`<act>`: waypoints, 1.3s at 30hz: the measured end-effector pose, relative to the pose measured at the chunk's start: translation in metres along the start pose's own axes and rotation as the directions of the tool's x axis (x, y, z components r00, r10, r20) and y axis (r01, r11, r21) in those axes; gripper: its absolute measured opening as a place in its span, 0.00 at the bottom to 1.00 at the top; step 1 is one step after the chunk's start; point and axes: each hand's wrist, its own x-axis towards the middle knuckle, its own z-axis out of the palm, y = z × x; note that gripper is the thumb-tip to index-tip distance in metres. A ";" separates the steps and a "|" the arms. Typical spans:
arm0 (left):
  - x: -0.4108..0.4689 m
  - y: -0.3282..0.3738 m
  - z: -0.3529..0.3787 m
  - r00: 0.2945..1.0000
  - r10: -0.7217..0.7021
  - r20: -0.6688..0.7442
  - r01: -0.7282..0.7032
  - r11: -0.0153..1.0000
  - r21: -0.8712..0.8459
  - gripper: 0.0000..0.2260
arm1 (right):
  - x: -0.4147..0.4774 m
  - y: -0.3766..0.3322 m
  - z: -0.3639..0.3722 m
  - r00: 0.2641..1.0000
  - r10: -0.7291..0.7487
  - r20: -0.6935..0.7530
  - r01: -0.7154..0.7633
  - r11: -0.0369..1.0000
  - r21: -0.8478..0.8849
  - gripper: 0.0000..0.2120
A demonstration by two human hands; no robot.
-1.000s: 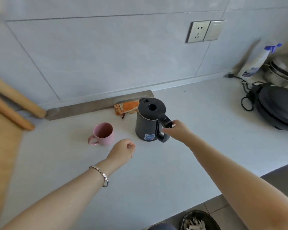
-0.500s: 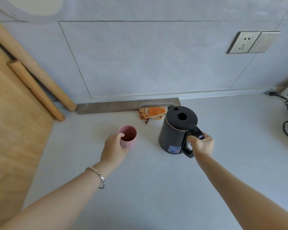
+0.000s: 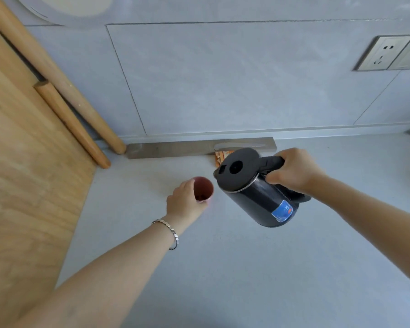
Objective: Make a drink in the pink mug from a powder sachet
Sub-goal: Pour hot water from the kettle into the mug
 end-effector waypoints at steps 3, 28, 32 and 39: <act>0.001 0.001 0.001 1.000 0.006 -0.030 -0.006 1.000 -0.027 0.28 | 0.002 -0.012 0.005 0.997 -0.029 0.074 0.038 0.992 -0.123 0.07; 0.002 -0.009 0.001 0.997 0.005 -0.074 -0.014 0.993 -0.115 0.22 | 0.019 -0.056 -0.002 0.973 -0.095 0.211 0.182 0.877 -0.444 0.07; 0.000 -0.020 0.004 0.999 -0.030 -0.038 0.025 0.991 -0.132 0.19 | 0.019 -0.056 -0.003 0.973 -0.091 0.214 0.181 0.875 -0.449 0.07; 0.000 -0.039 -0.002 0.993 -0.120 -0.021 0.119 0.992 -0.043 0.06 | 0.017 -0.058 -0.002 0.969 -0.081 0.233 0.184 0.867 -0.463 0.07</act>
